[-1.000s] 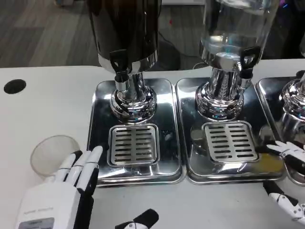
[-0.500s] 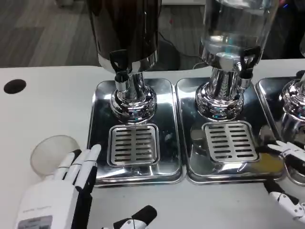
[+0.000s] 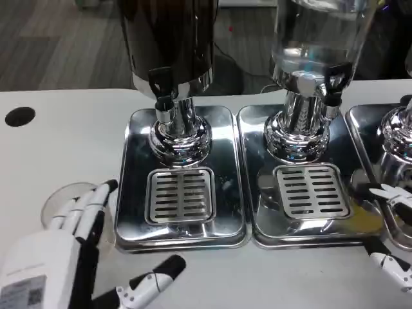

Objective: Grasp the cup under the faucet to collect the drink, then remove the cup.

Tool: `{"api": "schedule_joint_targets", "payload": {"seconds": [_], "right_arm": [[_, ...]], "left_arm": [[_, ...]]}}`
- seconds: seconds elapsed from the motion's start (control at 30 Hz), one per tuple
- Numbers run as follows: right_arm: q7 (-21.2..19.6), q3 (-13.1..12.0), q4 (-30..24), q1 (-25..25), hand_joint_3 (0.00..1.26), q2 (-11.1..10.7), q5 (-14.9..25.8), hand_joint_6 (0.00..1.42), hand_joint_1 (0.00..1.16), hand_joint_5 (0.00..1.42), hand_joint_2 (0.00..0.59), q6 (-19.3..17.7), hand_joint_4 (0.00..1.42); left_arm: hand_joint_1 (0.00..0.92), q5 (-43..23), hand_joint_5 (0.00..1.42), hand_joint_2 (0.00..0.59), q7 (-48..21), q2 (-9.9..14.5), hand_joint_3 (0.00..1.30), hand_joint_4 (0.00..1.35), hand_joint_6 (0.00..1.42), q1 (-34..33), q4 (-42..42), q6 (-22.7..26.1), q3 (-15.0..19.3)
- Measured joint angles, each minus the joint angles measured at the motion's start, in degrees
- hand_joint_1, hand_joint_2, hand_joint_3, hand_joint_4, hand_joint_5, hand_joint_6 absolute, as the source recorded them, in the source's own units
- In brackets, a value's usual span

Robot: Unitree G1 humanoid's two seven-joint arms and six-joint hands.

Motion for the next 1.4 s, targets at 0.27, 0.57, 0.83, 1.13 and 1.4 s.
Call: {"api": "schedule_joint_targets", "payload": {"seconds": [0.27,0.57,0.83,1.13,1.4], "right_arm": [[0.0,0.1,1.3,0.0,0.25,0.0,0.3,0.01,0.46,0.1,0.379,-0.5,0.14],[0.0,0.2,2.5,0.0,0.25,0.0,0.3,0.02,0.45,0.1,0.379,-1.3,0.14],[0.0,0.5,3.6,0.3,0.25,0.0,0.4,0.02,0.46,0.1,0.385,-2.1,0.14],[0.1,0.5,4.5,1.4,0.25,0.1,1.1,0.01,0.46,0.1,0.387,-3.5,0.14],[0.1,-0.7,4.8,1.5,0.26,-1.3,1.1,0.01,0.46,0.1,0.387,-4.7,0.14]], "left_arm": [[0.0,-2.6,0.16,0.073,-3.3,-0.2,0.13,0.03,0.46,-3.7,0.0,4.3,4.2],[0.0,-4.4,0.18,0.054,-6.6,-0.7,0.12,0.03,0.49,-7.7,-0.6,10.1,8.5],[0.0,-1.0,0.21,0.047,-10.9,-1.0,0.1,0.04,0.52,-14.2,-0.2,17.6,9.8],[0.06,6.3,0.22,0.038,-16.7,0.6,0.08,0.02,0.54,-21.2,3.9,23.5,7.8],[0.091,13.9,0.24,0.042,-23.7,2.7,0.06,0.03,0.58,-25.7,11.8,27.7,3.1]]}}
